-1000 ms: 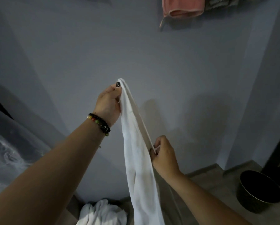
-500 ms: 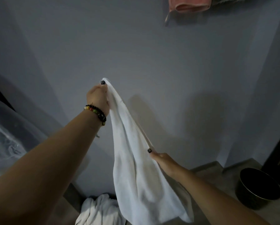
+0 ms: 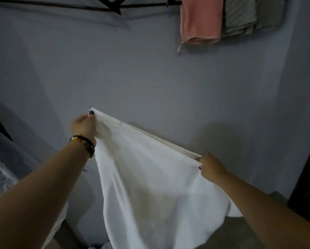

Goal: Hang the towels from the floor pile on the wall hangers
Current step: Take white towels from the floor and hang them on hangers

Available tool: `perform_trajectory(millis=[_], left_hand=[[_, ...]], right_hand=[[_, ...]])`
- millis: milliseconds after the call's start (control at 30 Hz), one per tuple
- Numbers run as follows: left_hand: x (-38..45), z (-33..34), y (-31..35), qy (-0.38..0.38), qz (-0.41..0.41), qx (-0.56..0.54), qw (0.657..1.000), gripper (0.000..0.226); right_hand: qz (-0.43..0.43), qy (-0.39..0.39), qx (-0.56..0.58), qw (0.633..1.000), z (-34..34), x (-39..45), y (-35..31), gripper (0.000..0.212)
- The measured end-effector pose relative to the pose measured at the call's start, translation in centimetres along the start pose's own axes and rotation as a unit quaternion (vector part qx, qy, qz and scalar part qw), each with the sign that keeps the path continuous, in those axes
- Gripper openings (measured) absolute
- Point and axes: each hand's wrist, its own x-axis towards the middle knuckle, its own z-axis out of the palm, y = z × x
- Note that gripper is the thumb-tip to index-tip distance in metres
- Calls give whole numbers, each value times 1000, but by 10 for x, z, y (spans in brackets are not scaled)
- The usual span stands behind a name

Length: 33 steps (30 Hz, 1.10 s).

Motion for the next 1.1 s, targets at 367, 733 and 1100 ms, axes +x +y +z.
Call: perform_trajectory(millis=[367,733,1100], left_hand=[[27,-32,-3,69,-13,-43,997,22],[27,-41,0,119,-36,-86,988,38],[39,-49,8,138,-32,-89,986,41]], right_hand=[[41,32,-160,986,-83,23,36,33],[81,59,-205,974,-131,34,46,30],[156,11,-257,954,-152,39,50,37]])
